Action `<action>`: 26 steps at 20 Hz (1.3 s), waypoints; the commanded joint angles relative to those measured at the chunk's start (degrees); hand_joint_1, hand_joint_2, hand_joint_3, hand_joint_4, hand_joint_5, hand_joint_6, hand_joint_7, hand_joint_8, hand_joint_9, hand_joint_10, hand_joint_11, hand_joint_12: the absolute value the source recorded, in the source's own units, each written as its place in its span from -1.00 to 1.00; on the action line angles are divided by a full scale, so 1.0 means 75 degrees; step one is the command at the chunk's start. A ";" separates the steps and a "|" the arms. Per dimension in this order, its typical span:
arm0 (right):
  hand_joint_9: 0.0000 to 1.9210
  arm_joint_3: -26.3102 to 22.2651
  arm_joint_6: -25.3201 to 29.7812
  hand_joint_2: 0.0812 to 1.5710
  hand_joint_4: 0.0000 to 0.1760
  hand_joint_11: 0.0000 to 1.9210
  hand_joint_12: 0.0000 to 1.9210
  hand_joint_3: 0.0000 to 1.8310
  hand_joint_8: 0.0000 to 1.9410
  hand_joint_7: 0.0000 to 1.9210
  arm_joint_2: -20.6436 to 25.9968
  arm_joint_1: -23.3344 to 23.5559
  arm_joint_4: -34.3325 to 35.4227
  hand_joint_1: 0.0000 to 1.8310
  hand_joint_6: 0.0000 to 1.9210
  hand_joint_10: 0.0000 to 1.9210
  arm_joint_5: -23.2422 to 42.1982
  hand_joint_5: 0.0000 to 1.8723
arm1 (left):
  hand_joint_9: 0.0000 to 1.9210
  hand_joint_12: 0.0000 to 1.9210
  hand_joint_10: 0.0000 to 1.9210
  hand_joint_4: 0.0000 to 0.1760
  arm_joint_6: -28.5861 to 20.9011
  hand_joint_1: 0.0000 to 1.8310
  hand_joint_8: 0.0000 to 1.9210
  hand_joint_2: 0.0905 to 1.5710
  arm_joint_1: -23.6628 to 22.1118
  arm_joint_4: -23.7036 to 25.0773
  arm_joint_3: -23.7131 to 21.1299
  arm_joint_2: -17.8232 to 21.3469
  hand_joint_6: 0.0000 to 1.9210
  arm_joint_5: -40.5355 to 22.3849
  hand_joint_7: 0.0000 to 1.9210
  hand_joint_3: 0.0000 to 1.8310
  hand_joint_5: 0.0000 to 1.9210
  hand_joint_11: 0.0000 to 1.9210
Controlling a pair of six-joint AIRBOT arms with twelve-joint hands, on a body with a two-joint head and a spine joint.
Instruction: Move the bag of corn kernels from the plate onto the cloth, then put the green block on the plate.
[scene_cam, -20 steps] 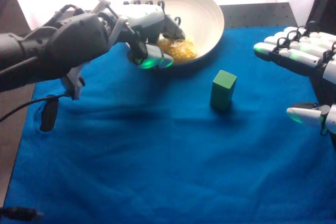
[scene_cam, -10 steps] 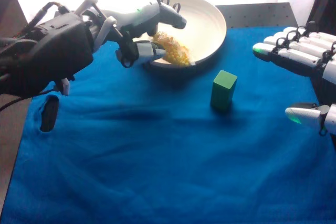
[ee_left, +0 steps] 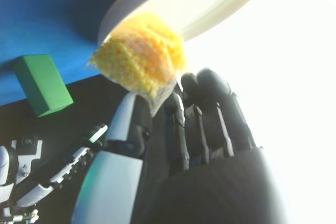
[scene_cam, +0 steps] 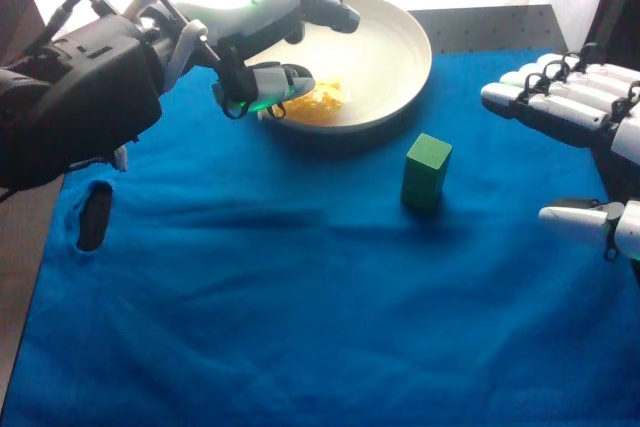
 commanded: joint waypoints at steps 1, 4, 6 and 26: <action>-1.00 0.0010 0.0042 0.74 -1.00 -1.00 -1.00 -0.99 -1.00 -1.00 -0.0013 0.0051 0.0108 -0.49 -1.00 -1.00 0.0907 -1.00 | -0.72 0.71 0.16 -1.00 -0.0002 0.13 -0.99 0.65 -0.0114 0.0068 0.0045 -0.0051 -1.00 -0.0692 -0.55 -1.00 -0.50 -0.78; -1.00 0.0008 0.0042 0.75 -1.00 -1.00 -1.00 -0.99 -1.00 -1.00 -0.0021 0.0051 0.0108 -0.48 -1.00 -1.00 0.0907 -1.00 | -0.74 0.55 -0.20 -1.00 -0.0003 0.10 -1.00 0.62 0.0040 -0.0178 0.0297 -0.0227 -1.00 -0.0416 -0.65 -1.00 -0.58 -0.86; -1.00 0.0008 0.0042 0.73 -1.00 -1.00 -1.00 -1.00 -1.00 -1.00 -0.0021 0.0050 0.0113 -0.42 -1.00 -1.00 0.0907 -1.00 | -0.92 0.04 -0.78 -0.90 -0.0004 0.02 -1.00 0.56 0.0085 -0.0268 0.0405 -0.0285 -1.00 -0.0277 -0.82 -1.00 -0.74 -1.00; -1.00 -0.0023 0.0101 0.72 -0.53 -1.00 -1.00 -1.00 -1.00 -1.00 -0.0102 0.0045 0.0110 -0.37 -1.00 -1.00 0.0910 -1.00 | -0.98 -0.35 -1.00 -0.47 0.0001 -0.22 -1.00 0.60 -0.0282 -0.0814 0.1220 -0.0748 -1.00 0.0348 -1.00 -1.00 -0.93 -1.00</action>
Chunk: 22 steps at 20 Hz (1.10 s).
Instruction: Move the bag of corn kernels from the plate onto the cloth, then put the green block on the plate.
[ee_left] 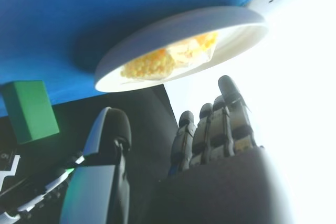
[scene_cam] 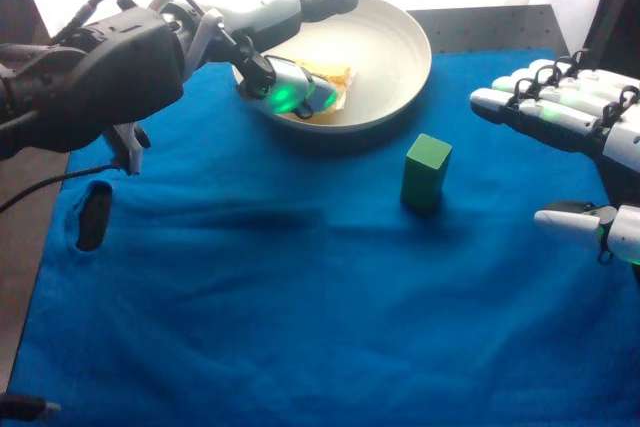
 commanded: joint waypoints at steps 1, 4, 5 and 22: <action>-1.00 -0.0021 0.0021 0.74 -0.65 -1.00 -1.00 -0.99 -1.00 -1.00 -0.0009 0.0045 0.0084 -0.42 -1.00 -1.00 0.0913 -1.00 | -0.98 -0.43 -1.00 -0.51 0.0000 -0.22 -1.00 0.61 -0.0109 0.0012 0.0036 0.0006 -1.00 -0.0772 -1.00 -1.00 -0.92 -1.00; -1.00 -0.0033 0.0023 0.73 -0.72 -1.00 -1.00 -1.00 -1.00 -1.00 -0.0008 0.0044 0.0081 -0.41 -1.00 -1.00 0.0914 -1.00 | -0.97 -0.39 -1.00 -0.64 0.0132 -0.18 -1.00 0.61 -0.0067 -0.0180 0.0076 -0.0006 -0.99 -0.0725 -0.99 -1.00 -0.90 -1.00; -1.00 -0.0033 0.0029 0.73 -0.76 -1.00 -1.00 -1.00 -1.00 -1.00 -0.0005 0.0044 0.0080 -0.42 -1.00 -1.00 0.0914 -1.00 | -0.97 -0.32 -1.00 -0.45 0.0132 -0.19 -1.00 0.62 -0.0037 -0.0216 0.0095 -0.0015 -1.00 -0.0711 -0.99 -1.00 -0.90 -1.00; -1.00 -0.0027 0.0050 0.76 -0.49 -1.00 -1.00 -1.00 -1.00 -1.00 -0.0001 0.0041 0.0079 -0.54 -1.00 -1.00 0.0914 -1.00 | -0.60 0.68 -0.14 -1.00 0.0132 0.08 -0.98 0.69 0.0279 -0.0701 0.0682 -0.0471 -0.99 -0.0093 -0.61 -1.00 -0.58 -0.69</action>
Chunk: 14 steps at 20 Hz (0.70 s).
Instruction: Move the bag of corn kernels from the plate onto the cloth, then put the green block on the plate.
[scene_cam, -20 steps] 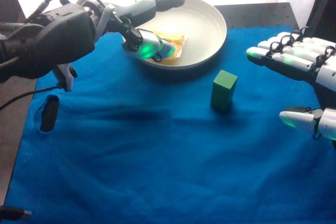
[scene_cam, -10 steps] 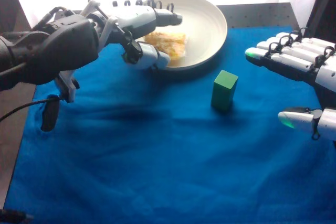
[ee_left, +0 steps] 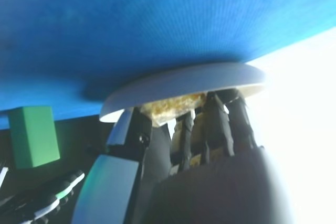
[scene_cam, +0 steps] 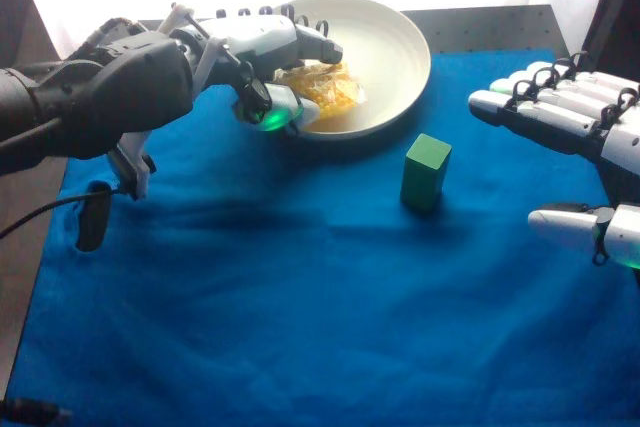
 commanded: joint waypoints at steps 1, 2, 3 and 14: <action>-1.00 0.0003 0.0026 0.75 -0.55 -1.00 -1.00 -1.00 -1.00 -1.00 -0.0001 0.0041 0.0082 -0.49 -1.00 -1.00 0.0914 -1.00 | -0.62 0.81 0.34 -1.00 0.0006 0.17 -0.62 0.65 -0.0033 0.0025 0.0043 -0.0001 -0.78 -0.0445 -0.60 -1.00 -0.49 -0.61; -1.00 0.0006 0.0026 0.75 -0.78 -1.00 -1.00 -1.00 -1.00 -1.00 -0.0001 0.0041 0.0082 -0.47 -1.00 -1.00 0.0914 -1.00 | -0.63 0.99 0.77 -1.00 0.0006 0.10 0.25 0.73 -0.0044 0.0016 0.0071 -0.0007 0.66 -0.0438 -0.78 -1.00 -0.46 -0.49; -1.00 0.0009 0.0026 0.75 -0.78 -1.00 -1.00 -1.00 -1.00 -1.00 -0.0001 0.0041 0.0082 -0.47 -1.00 -1.00 0.0914 -1.00 | -0.63 0.99 0.77 -1.00 0.0006 0.10 0.25 0.73 -0.0046 -0.0015 0.0088 -0.0011 0.66 -0.0438 -0.78 -1.00 -0.46 -0.49; -1.00 0.0001 0.0057 0.74 -0.97 -1.00 -1.00 -1.00 -1.00 -1.00 -0.0001 0.0018 0.0084 -0.35 -1.00 -1.00 0.0914 -1.00 | -0.51 0.97 0.87 -1.00 -0.0049 0.36 0.82 0.77 -0.0508 0.0774 -0.1028 0.0824 0.92 -0.1707 -0.60 -1.00 -0.47 -0.65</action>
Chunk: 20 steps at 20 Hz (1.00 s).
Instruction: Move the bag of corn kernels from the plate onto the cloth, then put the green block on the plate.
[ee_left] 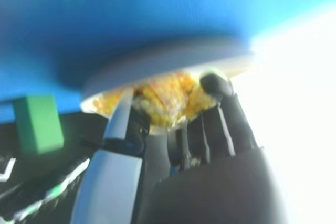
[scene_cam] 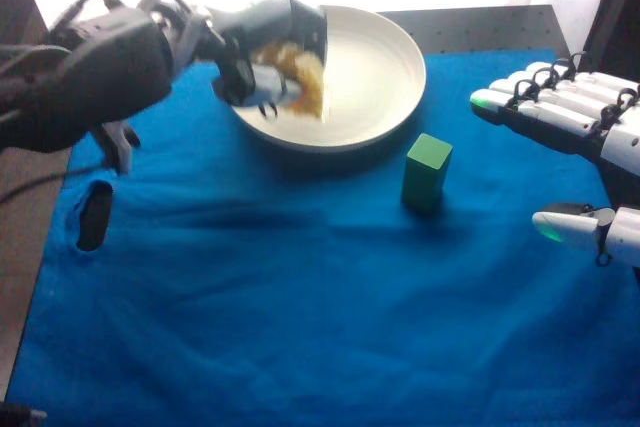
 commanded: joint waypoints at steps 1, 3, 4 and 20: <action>-1.00 -0.0001 0.0044 0.74 -0.85 -1.00 -1.00 -1.00 -1.00 -1.00 -0.0001 0.0017 0.0090 -0.38 -1.00 -1.00 0.0914 -1.00 | -0.52 0.95 0.88 -1.00 -0.0117 0.36 0.81 0.77 -0.0128 0.0254 -0.0211 0.0180 0.92 -0.1380 -0.65 -1.00 -0.46 -0.68; -1.00 -0.0013 0.0055 0.74 -0.73 -1.00 -1.00 -1.00 -1.00 -1.00 -0.0001 0.0016 0.0096 -0.43 -1.00 -1.00 0.0914 -1.00 | -0.49 0.99 0.86 -1.00 -0.0783 0.36 0.78 0.76 -0.0051 0.1063 -0.0707 0.0572 0.89 -0.1948 -0.56 -1.00 -0.49 -0.73; -1.00 -0.0022 0.0058 0.74 -0.73 -1.00 -1.00 -1.00 -1.00 -1.00 -0.0001 0.0016 0.0097 -0.43 -1.00 -1.00 0.0915 -1.00 | -0.49 0.99 0.86 -1.00 -0.1289 0.36 0.78 0.76 0.0121 0.1502 -0.1013 0.0847 0.89 -0.2362 -0.56 -1.00 -0.49 -0.73; -1.00 -0.0167 0.0086 0.74 -1.00 -1.00 -1.00 -1.00 -1.00 -1.00 0.0042 0.0018 0.0162 -0.41 -1.00 -1.00 0.0953 -1.00 | -1.00 -1.00 -1.00 0.94 -0.3222 -0.57 -1.00 0.21 0.3869 0.2180 -0.3519 0.2424 -1.00 -0.5055 -1.00 -1.00 -1.00 -1.00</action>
